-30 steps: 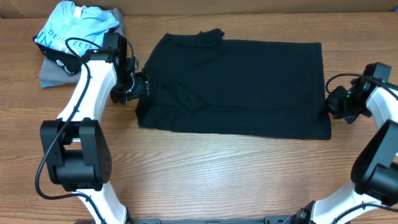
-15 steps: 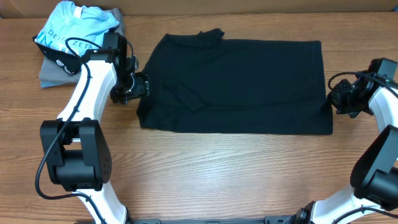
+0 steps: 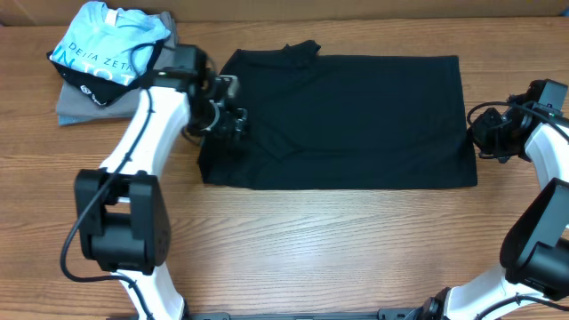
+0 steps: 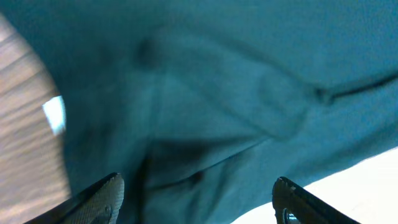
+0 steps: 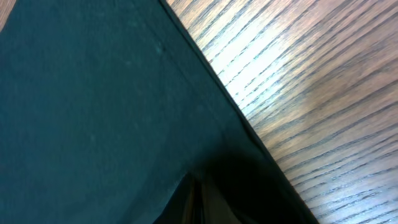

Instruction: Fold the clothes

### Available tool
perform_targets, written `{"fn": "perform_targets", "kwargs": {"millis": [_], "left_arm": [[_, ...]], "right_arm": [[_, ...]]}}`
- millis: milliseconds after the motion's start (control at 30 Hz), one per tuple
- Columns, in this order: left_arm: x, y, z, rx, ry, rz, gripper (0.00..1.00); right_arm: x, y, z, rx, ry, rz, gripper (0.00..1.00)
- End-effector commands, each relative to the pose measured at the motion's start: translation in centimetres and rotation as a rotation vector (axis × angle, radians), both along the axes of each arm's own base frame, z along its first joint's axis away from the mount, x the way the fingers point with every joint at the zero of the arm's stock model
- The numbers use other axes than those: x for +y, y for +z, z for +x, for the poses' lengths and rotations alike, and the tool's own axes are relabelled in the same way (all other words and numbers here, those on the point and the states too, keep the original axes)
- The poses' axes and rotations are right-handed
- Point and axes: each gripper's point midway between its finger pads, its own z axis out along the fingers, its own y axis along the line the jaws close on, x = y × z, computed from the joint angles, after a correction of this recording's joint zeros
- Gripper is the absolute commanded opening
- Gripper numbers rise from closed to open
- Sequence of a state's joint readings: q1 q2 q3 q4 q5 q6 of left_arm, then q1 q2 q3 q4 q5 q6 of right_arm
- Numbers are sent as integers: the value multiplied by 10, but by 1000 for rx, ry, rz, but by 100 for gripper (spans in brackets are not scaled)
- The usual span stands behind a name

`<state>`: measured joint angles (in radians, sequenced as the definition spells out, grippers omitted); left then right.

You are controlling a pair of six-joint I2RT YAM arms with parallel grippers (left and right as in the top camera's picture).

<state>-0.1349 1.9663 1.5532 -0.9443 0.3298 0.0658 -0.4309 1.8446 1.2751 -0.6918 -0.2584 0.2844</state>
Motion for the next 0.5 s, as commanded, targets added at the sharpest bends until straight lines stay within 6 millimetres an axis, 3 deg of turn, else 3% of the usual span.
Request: {"fn": "perform_targets", "kwargs": {"millis": [0, 467], "left_arm": [[-24, -2, 1, -37, -116, 6, 80], [-98, -65, -17, 25, -295, 22, 77]], "right_arm": [[-1, 17, 9, -49, 8, -17, 4], [-1, 17, 9, -48, 8, -17, 4]]}}
